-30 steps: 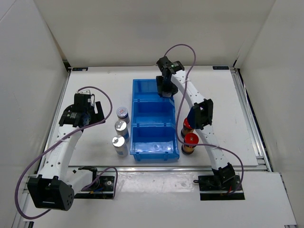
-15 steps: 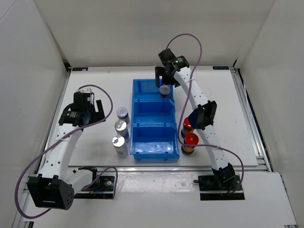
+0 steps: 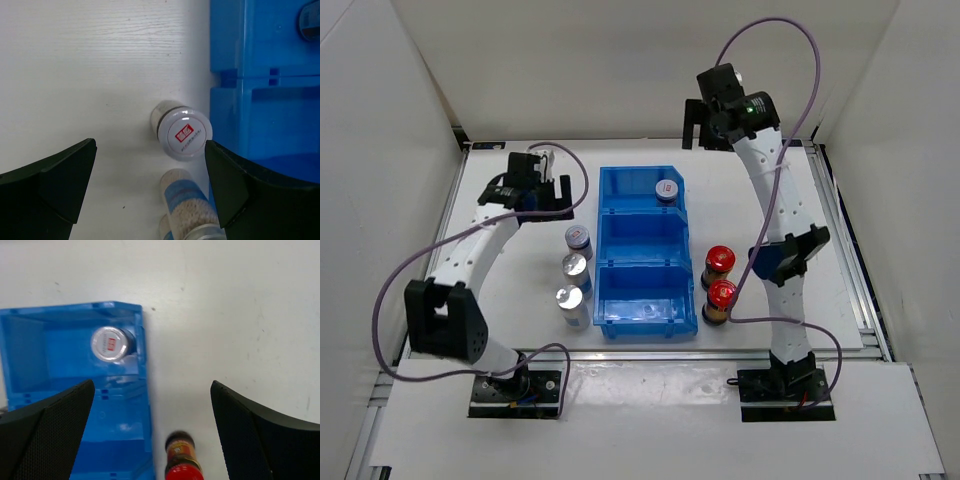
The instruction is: Organize the condiment bottles
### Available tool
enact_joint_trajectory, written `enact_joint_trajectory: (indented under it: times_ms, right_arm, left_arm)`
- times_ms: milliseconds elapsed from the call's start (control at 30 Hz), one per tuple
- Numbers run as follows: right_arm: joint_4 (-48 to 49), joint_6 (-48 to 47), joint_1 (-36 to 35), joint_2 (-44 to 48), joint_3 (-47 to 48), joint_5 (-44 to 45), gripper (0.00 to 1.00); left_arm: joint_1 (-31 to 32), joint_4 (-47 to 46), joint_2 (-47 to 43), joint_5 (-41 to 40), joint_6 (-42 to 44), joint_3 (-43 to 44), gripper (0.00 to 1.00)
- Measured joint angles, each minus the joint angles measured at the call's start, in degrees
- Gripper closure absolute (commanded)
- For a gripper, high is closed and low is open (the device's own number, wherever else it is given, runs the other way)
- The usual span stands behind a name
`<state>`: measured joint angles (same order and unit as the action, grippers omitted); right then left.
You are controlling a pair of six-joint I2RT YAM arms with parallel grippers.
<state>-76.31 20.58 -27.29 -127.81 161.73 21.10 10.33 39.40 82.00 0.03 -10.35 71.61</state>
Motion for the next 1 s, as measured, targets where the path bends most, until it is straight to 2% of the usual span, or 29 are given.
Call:
enact_joint_trajectory:
  times_ms: [267, 500, 667, 1000]
  right_arm:
    - [-0.66, 0.02, 1.03, 8.17, -20.35, 4.07, 0.0]
    - [-1.01, -0.68, 3.48, 23.08, -39.34, 4.15, 0.0]
    - [-1.22, -1.33, 7.08, 27.76, -43.43, 3.78, 0.0]
    - [-1.31, -2.62, 8.85, 27.89, -44.94, 0.31, 0.0]
  left_arm:
    - [0.48, -2.27, 10.29, 4.46, -1.97, 1.09, 0.0]
    - [4.37, -4.37, 12.22, 6.32, -2.36, 1.09, 0.0]
    - [6.32, -5.35, 12.31, 5.44, -3.02, 1.09, 0.0]
    - [6.4, -6.05, 13.73, 3.74, -6.88, -2.16, 0.0]
